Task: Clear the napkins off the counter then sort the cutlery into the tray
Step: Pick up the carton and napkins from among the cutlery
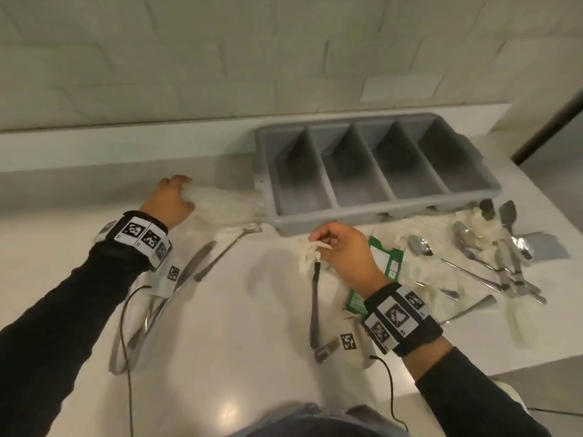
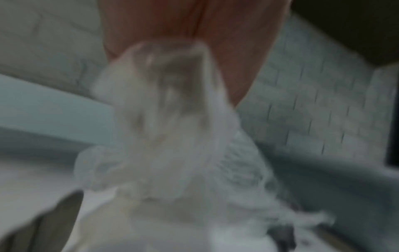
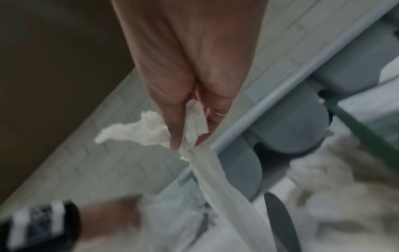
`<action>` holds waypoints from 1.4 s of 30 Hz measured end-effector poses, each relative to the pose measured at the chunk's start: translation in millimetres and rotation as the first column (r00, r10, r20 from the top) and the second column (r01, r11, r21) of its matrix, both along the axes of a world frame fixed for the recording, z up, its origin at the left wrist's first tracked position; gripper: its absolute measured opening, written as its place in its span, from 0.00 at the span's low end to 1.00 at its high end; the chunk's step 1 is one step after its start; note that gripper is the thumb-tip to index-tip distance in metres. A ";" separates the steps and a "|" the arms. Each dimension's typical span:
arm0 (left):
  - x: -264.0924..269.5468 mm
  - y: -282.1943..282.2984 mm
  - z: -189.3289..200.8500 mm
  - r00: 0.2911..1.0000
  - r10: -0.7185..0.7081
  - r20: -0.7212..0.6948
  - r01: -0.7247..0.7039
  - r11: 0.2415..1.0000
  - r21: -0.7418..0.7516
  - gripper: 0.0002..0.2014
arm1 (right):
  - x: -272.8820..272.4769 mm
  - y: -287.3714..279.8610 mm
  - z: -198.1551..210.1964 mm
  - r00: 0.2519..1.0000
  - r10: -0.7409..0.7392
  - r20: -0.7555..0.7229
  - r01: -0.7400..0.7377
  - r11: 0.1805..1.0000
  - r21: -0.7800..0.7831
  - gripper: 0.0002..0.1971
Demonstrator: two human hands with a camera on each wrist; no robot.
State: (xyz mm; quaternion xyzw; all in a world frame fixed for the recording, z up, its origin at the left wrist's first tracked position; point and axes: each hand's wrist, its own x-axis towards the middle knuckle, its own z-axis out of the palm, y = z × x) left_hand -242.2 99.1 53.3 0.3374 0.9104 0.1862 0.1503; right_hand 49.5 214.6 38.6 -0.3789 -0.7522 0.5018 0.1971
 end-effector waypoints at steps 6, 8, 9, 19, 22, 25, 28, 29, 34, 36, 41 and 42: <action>-11.5 47.0 -51.9 0.969 -0.237 0.069 0.245 0.880 -0.406 0.30 | 65.5 22.1 40.0 0.966 -0.176 -0.188 0.176 0.984 -0.017 0.20; -8.7 54.5 -56.2 0.972 -0.232 0.037 0.227 0.888 -0.399 0.25 | 87.3 33.3 34.2 0.979 -0.204 -0.001 0.204 0.978 -0.041 0.19; -8.2 56.3 -59.2 0.974 -0.224 0.032 0.218 0.893 -0.394 0.24 | 95.1 37.3 26.2 0.971 -0.205 0.125 0.214 0.975 -0.060 0.17; -14.3 16.9 -41.3 0.965 0.129 0.230 -0.121 0.992 -0.046 0.31 | 95.2 36.9 -47.3 0.814 -0.291 0.503 0.392 0.914 -0.106 0.48; -64.6 -27.7 -81.4 0.954 0.106 0.281 -0.144 0.983 0.118 0.35 | 92.6 42.1 -47.5 0.831 -0.247 0.499 0.386 0.902 -0.195 0.47; -26.4 -65.2 -51.2 0.936 0.021 0.352 -0.156 0.920 0.359 0.21 | 92.3 44.3 -46.0 0.872 -0.200 0.447 0.362 0.878 -0.313 0.44; 94.2 -51.4 31.1 0.947 -0.156 0.282 0.032 0.916 0.401 0.12 | 104.3 49.4 -30.5 0.931 -0.175 0.321 0.282 0.904 -0.323 0.31; 115.0 -47.9 37.4 0.934 -0.235 0.268 0.110 0.906 0.410 0.13 | 112.7 52.0 -20.3 0.942 -0.197 0.272 0.275 0.917 -0.289 0.27; 189.2 -2.9 31.6 0.868 -0.385 0.312 0.268 0.894 0.359 0.26 | 188.8 75.0 21.3 0.935 -0.345 0.079 0.353 0.920 -0.172 0.21; 220.9 20.8 17.8 0.859 -0.413 0.303 0.347 0.904 0.249 0.27 | 220.5 84.0 29.3 0.916 -0.400 -0.031 0.389 0.904 -0.175 0.20; 266.0 76.9 -31.9 0.868 -0.455 0.196 0.492 0.843 -0.219 0.34 | 287.3 106.3 11.2 0.858 -0.484 -0.172 0.451 0.871 -0.197 0.22; 271.9 83.0 -38.4 0.863 -0.478 0.166 0.506 0.811 -0.293 0.34 | 297.7 108.6 3.1 0.858 -0.483 -0.173 0.447 0.869 -0.212 0.22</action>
